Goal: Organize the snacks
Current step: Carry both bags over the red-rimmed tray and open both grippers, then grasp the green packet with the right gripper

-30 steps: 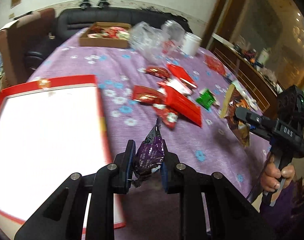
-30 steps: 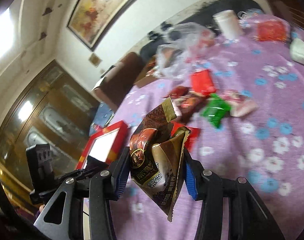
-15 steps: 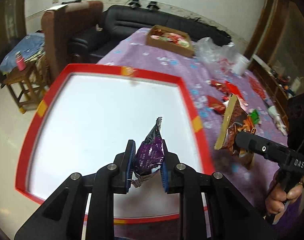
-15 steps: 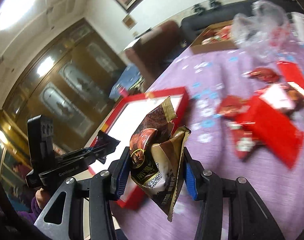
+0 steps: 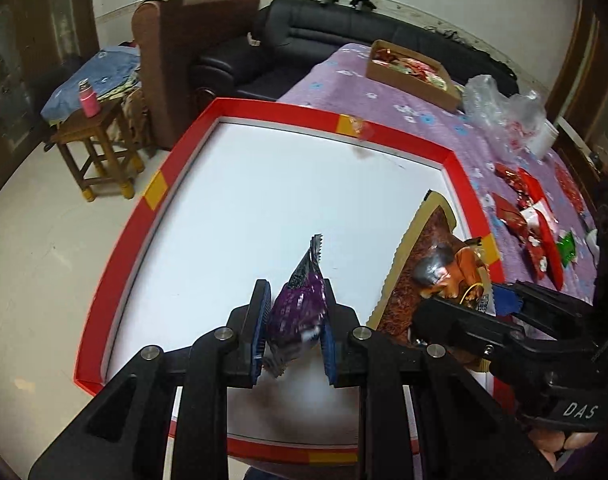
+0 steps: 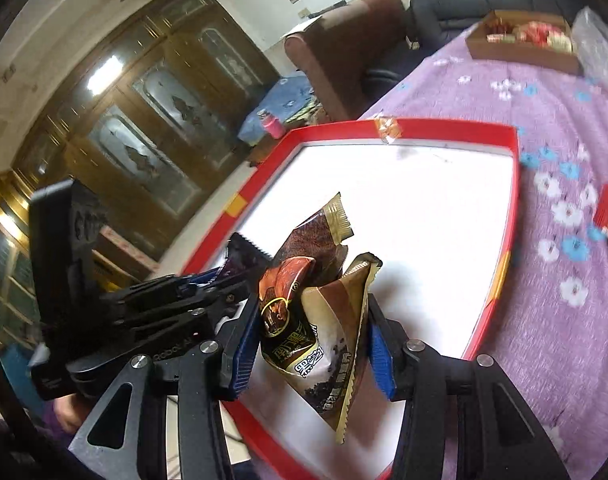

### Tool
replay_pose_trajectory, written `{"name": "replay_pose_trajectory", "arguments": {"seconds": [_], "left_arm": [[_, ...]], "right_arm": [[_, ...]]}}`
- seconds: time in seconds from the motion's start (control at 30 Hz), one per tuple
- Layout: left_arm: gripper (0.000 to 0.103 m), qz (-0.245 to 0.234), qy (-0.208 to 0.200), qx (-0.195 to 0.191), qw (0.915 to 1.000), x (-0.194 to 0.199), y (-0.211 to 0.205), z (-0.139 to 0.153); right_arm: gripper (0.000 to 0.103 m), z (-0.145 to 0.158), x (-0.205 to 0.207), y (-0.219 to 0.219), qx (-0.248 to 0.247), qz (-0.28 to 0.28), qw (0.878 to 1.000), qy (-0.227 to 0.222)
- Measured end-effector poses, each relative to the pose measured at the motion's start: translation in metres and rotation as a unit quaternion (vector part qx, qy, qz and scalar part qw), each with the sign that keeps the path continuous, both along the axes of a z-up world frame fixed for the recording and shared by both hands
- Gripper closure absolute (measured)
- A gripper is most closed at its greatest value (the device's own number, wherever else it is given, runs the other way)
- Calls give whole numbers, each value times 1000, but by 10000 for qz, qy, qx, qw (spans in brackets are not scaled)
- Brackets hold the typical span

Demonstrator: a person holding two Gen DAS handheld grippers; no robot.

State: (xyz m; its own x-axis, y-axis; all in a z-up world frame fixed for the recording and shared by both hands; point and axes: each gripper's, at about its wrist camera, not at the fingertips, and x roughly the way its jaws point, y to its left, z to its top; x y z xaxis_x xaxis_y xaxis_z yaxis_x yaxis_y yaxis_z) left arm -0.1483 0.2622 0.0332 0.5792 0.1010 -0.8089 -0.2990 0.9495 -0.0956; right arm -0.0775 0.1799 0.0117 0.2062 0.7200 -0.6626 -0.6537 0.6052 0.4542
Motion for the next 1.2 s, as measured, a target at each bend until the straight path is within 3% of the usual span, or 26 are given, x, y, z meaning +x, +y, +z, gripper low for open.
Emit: {"name": "replay_pose_trajectory", "arguments": {"seconds": [0.07, 0.13, 0.27, 0.43, 0.5, 0.6, 0.7, 0.87, 1.0, 1.17, 1.2], "left_arm": [[81, 83, 20, -33, 10000, 0, 3, -1], [72, 213, 12, -46, 9998, -1, 7, 0], [42, 501, -158, 289, 9982, -6, 9, 9], [37, 540, -499, 863, 9936, -11, -2, 27], [23, 449, -621, 993, 9921, -12, -10, 33], [22, 226, -729, 1118, 9908, -10, -25, 39], [22, -92, -749, 1170, 9903, -3, -44, 45], [22, -682, -747, 1142, 9883, 9, -84, 56], [22, -1083, -569, 1057, 9868, 26, -120, 58], [22, -1675, -206, 793, 9825, 50, -171, 47], [22, -1744, -170, 863, 9807, 54, -180, 45]], "right_arm": [[50, 0, 1, 0, -23, -3, 10000, 12], [50, 1, 1, -4, 36, -61, 10000, -10], [48, 12, 0, -26, 305, -264, 9990, -203], [44, 25, 6, -73, 517, -725, 9948, -499], [43, 28, 11, -100, 447, -991, 9924, -582], [37, 32, 19, -144, 312, -1426, 9871, -653], [36, 35, 35, -195, 124, -1942, 9788, -635], [36, 49, 64, -289, 61, -2851, 9565, -621], [35, 52, 114, -353, 2, -3371, 9415, -55], [36, 24, 138, -378, 859, -3256, 9412, 293], [37, 14, 141, -374, 741, -3141, 9451, 517]]}}
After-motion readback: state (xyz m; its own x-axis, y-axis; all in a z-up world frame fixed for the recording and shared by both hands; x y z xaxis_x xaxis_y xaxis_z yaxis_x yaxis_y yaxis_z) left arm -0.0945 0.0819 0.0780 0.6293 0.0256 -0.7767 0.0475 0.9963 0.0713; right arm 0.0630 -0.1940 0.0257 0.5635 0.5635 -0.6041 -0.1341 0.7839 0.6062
